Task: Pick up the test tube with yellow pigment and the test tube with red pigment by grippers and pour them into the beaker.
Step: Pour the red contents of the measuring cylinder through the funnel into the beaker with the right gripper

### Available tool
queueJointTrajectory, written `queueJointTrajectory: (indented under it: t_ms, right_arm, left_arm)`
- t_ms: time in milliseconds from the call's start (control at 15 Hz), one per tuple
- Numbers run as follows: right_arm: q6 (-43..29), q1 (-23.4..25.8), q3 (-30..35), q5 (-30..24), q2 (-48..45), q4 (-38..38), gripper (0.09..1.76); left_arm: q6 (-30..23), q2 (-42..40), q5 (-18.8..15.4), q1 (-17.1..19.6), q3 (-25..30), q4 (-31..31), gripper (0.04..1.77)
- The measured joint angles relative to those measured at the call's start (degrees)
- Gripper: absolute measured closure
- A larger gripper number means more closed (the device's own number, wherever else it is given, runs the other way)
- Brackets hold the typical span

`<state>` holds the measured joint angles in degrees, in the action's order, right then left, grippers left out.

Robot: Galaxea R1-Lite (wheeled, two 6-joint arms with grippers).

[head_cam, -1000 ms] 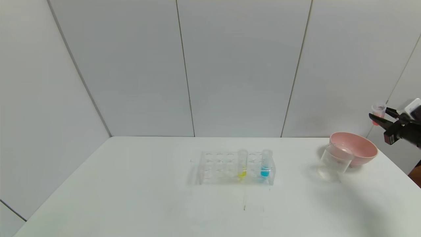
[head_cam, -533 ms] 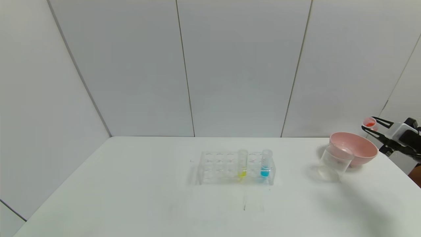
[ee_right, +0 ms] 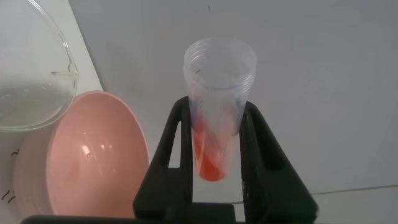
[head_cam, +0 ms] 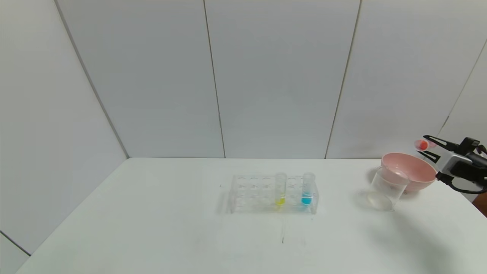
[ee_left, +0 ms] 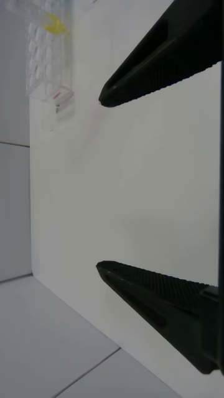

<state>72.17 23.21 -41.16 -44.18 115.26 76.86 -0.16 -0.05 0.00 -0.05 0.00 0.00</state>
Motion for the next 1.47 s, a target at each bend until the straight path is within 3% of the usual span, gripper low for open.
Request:
queueJointTrajectory:
  t_ms: [867,1467]
  right_arm:
    - [12.5,-1.5,1.2,3.6,0.6,-0.6,1.35]
    - [17.0,-2.5,1.1,3.8,1.0,-1.7,1.35]
  left_arm:
    - [0.0,0.0,0.0,0.0,0.0,0.0,0.05]
    - [0.0,0.0,0.0,0.0,0.0,0.0,0.05]
